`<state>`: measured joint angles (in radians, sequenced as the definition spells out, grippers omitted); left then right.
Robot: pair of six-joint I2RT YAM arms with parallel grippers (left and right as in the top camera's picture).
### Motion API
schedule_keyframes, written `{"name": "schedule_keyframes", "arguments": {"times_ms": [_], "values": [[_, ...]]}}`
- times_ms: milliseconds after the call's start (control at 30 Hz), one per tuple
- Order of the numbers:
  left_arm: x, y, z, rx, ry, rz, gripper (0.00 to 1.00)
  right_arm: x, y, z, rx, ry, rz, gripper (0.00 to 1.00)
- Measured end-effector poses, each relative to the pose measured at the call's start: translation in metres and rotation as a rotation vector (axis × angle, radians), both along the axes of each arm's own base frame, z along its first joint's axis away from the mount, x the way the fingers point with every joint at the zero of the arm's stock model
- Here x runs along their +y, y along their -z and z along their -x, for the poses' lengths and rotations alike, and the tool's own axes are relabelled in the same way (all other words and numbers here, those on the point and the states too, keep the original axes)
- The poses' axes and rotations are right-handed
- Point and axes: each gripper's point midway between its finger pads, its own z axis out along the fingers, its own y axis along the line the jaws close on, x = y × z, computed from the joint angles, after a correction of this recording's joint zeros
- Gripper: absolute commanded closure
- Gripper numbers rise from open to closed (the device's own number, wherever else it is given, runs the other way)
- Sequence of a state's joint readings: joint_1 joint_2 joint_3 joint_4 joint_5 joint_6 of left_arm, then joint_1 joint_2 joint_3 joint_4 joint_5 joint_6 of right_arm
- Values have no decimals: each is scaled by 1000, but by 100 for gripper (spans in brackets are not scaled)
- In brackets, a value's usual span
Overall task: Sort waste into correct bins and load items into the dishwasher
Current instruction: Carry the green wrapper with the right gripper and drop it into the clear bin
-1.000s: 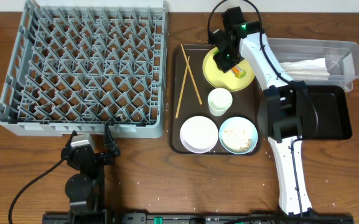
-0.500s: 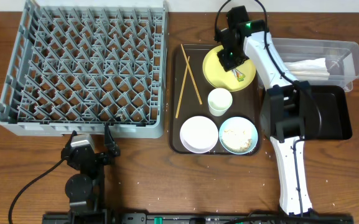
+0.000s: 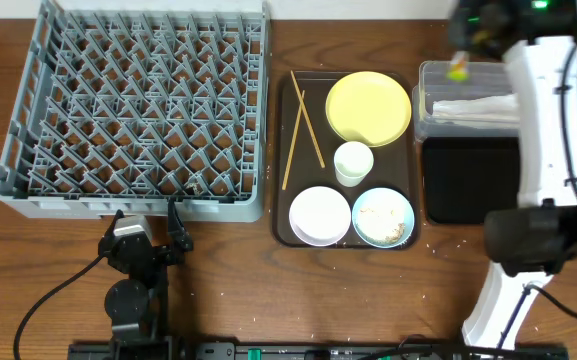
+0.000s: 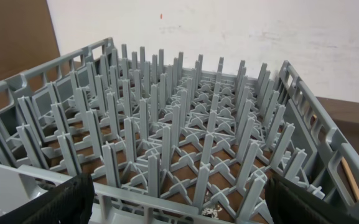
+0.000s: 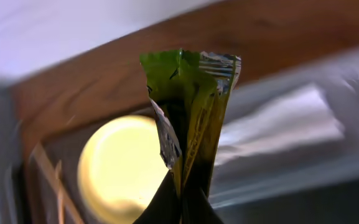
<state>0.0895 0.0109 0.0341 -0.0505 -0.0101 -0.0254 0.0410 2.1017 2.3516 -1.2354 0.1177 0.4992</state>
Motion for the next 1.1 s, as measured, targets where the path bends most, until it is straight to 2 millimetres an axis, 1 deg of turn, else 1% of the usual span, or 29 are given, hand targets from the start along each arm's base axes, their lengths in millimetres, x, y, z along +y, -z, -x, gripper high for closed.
{"name": "schedule_keyframes", "arguments": {"times_ms": [33,100,167,200,267,333,400,467,500,600,700,767,833,900,1000,1033,1100], "values": [[0,0,0,0,0,0,11,-12,7,1,13,61,-15,88],[0,0,0,0,0,0,11,-37,33,4,69,197,-53,86],[0,0,0,0,0,0,11,-52,63,10,129,318,-91,85],[0,0,0,0,0,0,11,-58,80,14,161,380,-111,81],[0,0,0,0,0,0,11,-67,104,20,199,471,-140,64],[0,0,0,0,0,0,11,-75,122,24,216,551,-167,41],[0,0,0,0,0,0,11,-82,131,27,224,585,-174,20],[0,0,0,0,0,0,11,-88,132,26,214,600,-179,4],[0,0,0,0,0,0,11,-90,131,22,197,591,-179,1],[0,0,0,0,0,0,11,-92,125,7,150,494,-166,1],[0,0,0,0,0,0,11,-81,114,-7,120,306,-154,1],[0,0,0,0,0,0,11,-72,104,-10,109,205,-151,2],[0,0,0,0,0,0,11,-59,89,-6,98,80,-156,4],[0,0,0,0,0,0,11,-43,68,6,93,-30,-161,5],[0,0,0,0,0,0,11,-10,31,40,109,-161,-168,9],[0,0,0,0,0,0,11,2,19,51,113,-200,-168,11],[0,0,0,0,0,0,11,37,-7,79,117,-303,-165,15]]}}
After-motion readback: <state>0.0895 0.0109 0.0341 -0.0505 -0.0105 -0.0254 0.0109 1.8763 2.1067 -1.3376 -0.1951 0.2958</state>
